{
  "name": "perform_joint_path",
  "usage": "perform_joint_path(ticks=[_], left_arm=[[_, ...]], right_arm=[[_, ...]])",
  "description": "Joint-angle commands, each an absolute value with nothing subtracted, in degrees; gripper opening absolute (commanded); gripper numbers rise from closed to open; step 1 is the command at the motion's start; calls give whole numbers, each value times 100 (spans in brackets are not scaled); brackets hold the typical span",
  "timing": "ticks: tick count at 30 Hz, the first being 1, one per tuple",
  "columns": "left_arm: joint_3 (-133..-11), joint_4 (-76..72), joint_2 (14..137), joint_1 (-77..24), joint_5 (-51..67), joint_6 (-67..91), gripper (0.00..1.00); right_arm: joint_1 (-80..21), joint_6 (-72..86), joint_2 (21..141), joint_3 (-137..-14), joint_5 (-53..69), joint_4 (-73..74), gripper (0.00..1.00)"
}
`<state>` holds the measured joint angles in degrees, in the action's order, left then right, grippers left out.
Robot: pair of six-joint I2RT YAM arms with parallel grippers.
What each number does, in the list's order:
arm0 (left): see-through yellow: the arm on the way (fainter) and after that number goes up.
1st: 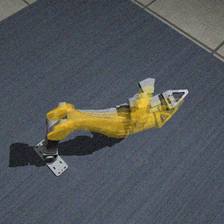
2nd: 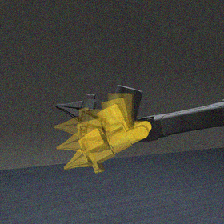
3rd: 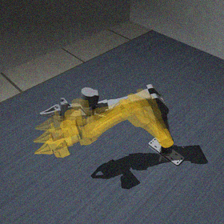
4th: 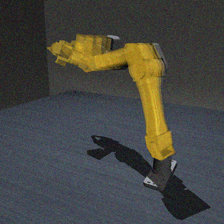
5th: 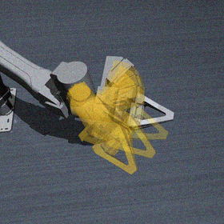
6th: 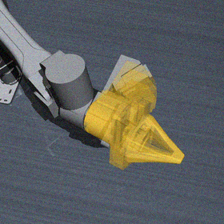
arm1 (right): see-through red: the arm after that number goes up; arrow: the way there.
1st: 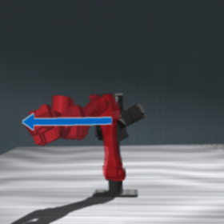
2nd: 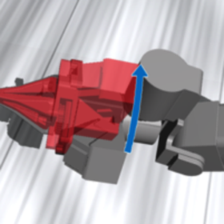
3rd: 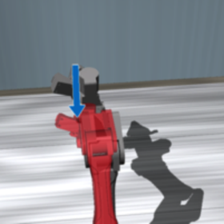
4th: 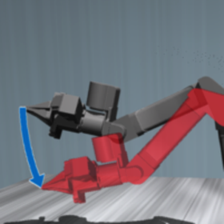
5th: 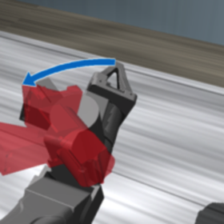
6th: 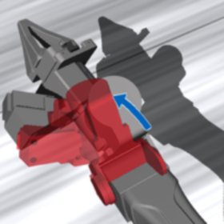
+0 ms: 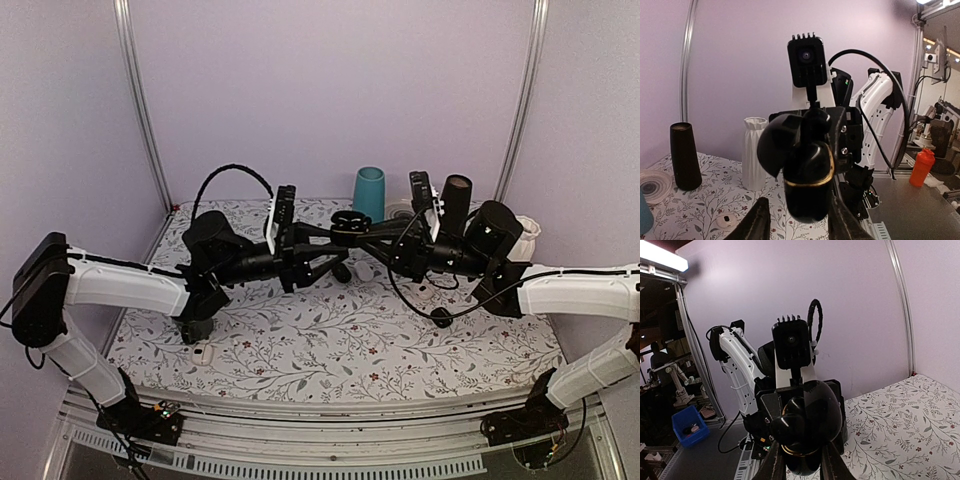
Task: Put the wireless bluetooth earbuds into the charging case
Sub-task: Pass from the left arm to the right, then pass from the right arm to the left
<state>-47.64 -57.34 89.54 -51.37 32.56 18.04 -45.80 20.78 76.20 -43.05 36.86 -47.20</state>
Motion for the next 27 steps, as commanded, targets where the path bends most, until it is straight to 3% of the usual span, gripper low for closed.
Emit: perform_joint_path(ticks=[1, 16, 27], left_arm=[[-4930, -5491, 8792, -5181, 3418, 1696, 39], [-4975, -5473, 8692, -5128, 3489, 1782, 40], [-5086, -5336, 8810, -5118, 3607, 1775, 12]], right_arm=[[-4614, 1887, 7462, -4541, 3753, -4541, 3], [-4617, 1714, 7460, -4570, 3731, -4332, 3], [-4619, 1696, 7479, -4598, 3677, -4261, 6]])
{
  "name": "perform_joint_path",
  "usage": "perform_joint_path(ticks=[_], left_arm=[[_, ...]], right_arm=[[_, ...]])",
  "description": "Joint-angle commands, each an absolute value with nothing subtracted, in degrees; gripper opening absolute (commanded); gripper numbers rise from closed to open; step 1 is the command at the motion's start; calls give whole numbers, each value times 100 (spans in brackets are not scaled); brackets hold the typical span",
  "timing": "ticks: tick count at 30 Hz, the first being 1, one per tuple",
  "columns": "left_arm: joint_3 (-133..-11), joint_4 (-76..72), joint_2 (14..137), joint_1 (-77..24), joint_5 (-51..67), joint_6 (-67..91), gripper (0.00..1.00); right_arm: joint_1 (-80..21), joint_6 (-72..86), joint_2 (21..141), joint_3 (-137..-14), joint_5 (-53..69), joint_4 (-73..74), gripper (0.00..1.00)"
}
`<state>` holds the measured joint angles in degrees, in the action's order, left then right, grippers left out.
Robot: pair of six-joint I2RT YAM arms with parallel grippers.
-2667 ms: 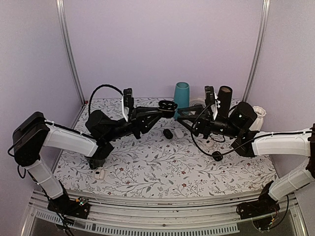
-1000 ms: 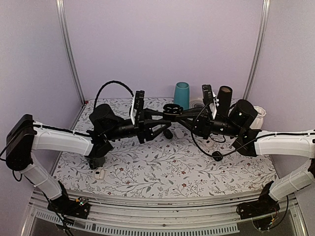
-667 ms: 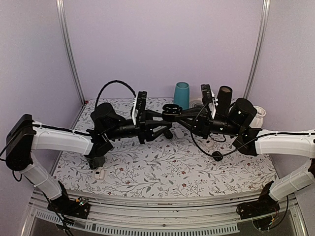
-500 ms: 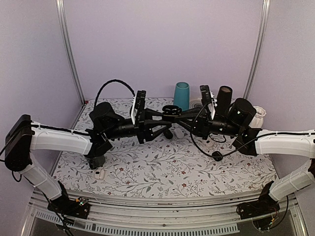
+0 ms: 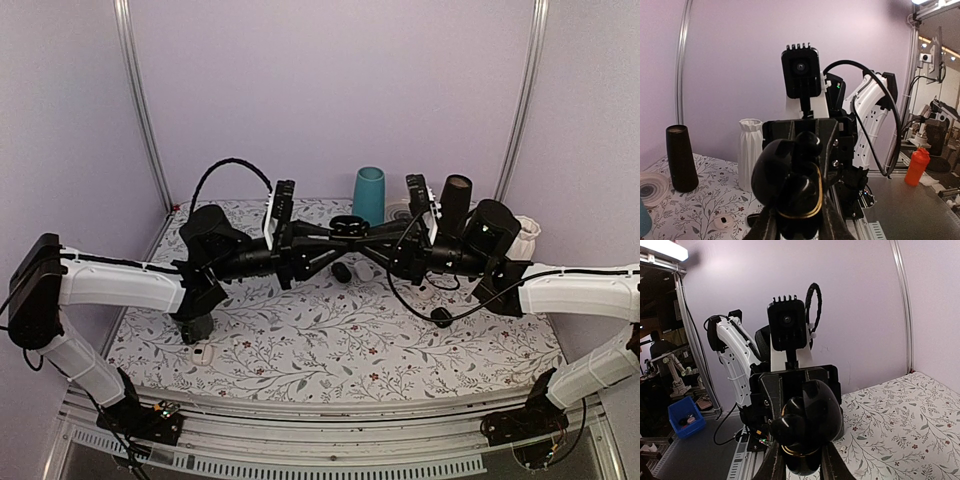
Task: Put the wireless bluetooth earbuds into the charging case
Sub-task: Pass from the right arm to the left, then move the right earbud to the right side groove of the charging case.
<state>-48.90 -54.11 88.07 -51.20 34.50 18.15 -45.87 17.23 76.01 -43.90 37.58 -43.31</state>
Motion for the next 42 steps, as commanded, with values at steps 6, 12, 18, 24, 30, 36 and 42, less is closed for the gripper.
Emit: perform_joint_path(ticks=[6, 12, 18, 24, 30, 36, 42], left_arm=[[-5038, -5446, 8858, -5085, 3511, 1885, 0], [-4886, -5578, 8750, -5036, 3156, 1946, 0], [-4824, -5553, 8701, -4970, 2981, 1960, 0], [-4900, -5426, 8703, -4884, 3066, 2016, 0], [-5202, -4986, 8692, -4837, 3314, 2048, 0], [-5449, -4763, 8783, -4839, 3458, 2082, 0], [-5622, -4567, 8841, -4827, 3525, 2033, 0]], right_arm=[[-4621, 1686, 7470, -4602, 3502, -4127, 32], [-4613, 1543, 7278, -4411, 3220, -3926, 56], [-4602, 1403, 6883, -4219, 2982, -3682, 61], [-4601, 1217, 6463, -4414, 2419, -3067, 53], [-4598, 982, 6460, -4686, 2119, -2615, 32], [-4601, 511, 6785, -5107, 2391, -2271, 20], [-4585, 197, 6837, -5228, 2348, -2113, 18]])
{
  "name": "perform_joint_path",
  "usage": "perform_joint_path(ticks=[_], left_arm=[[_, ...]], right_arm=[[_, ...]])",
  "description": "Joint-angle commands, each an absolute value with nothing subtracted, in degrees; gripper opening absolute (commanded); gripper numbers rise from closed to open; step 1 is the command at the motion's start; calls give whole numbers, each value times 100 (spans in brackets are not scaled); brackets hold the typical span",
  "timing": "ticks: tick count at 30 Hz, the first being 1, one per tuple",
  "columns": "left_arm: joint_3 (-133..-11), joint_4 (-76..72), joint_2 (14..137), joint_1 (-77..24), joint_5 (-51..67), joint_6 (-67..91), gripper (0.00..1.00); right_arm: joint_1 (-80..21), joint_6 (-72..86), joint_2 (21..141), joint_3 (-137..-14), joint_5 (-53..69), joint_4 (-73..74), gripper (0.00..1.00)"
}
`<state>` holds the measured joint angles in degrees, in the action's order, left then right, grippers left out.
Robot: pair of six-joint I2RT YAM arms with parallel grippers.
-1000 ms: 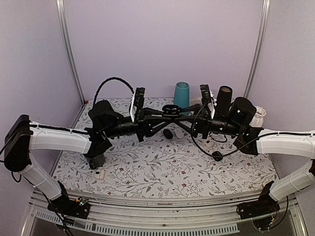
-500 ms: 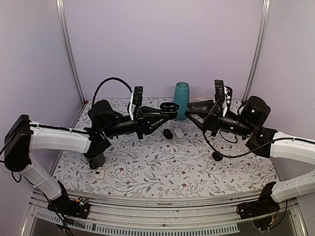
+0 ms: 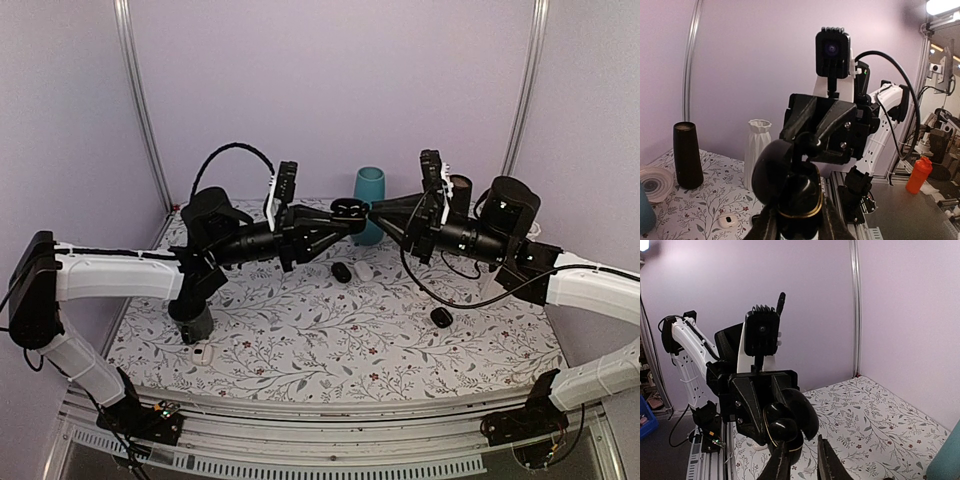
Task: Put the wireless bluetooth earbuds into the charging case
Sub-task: Move the right earbud to the right side groove of the charging case.
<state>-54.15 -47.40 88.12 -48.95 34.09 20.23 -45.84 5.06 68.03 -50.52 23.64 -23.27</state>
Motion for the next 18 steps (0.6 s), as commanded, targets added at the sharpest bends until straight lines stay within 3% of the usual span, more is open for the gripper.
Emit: perform_joint_path(ticks=[1, 18], left_arm=[[-5641, -4537, 8846, -4822, 3520, 2024, 0], [-5883, -4154, 8946, -4791, 3565, 1826, 0]], right_arm=[[-4581, 194, 6840, -5239, 2369, -2103, 15], [-4582, 173, 6897, -5494, 2326, -1870, 18]])
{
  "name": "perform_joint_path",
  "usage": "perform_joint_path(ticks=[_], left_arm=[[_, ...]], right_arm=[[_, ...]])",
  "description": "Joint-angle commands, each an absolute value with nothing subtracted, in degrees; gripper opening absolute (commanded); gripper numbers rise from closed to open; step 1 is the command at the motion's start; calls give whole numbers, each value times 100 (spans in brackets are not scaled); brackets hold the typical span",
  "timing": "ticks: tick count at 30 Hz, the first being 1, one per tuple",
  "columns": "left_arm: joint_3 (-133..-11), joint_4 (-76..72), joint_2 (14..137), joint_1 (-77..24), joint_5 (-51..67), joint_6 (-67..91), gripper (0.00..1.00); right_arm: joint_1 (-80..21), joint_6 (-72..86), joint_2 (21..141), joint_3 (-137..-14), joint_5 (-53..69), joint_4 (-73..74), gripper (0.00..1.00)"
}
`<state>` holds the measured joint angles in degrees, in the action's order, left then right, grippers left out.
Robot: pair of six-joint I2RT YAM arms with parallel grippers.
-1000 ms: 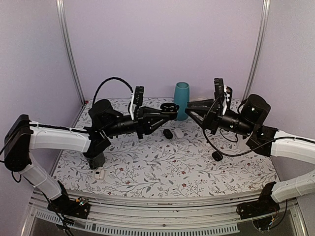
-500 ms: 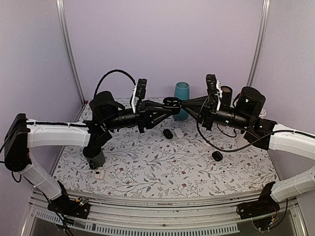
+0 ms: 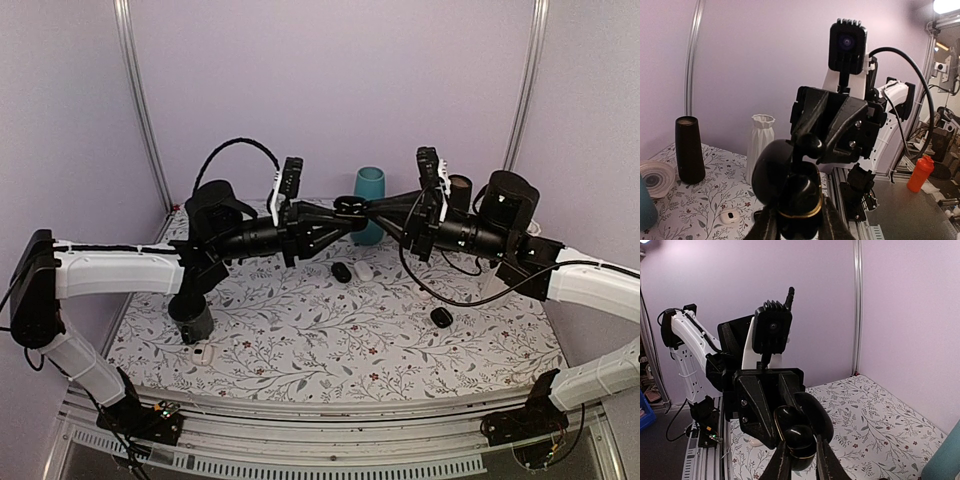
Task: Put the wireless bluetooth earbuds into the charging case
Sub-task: Move the right earbud to the right side groove of the charging case.
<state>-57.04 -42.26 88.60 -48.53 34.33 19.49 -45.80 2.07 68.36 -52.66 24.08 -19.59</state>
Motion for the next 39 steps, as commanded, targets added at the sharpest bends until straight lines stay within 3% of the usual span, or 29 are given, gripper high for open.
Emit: perform_joint_path(ticks=[1, 18, 39], left_arm=[[-5892, -4153, 8951, -4791, 3570, 1828, 0], [-5959, -4105, 8930, -4819, 3634, 1765, 0], [-5892, -3949, 8736, -4970, 2667, 1398, 0]], right_arm=[[-4582, 195, 6911, -5517, 2300, -1842, 18], [-4581, 420, 6971, -5663, 2127, -1614, 10], [-4591, 721, 7138, -5890, 1865, -1135, 13]])
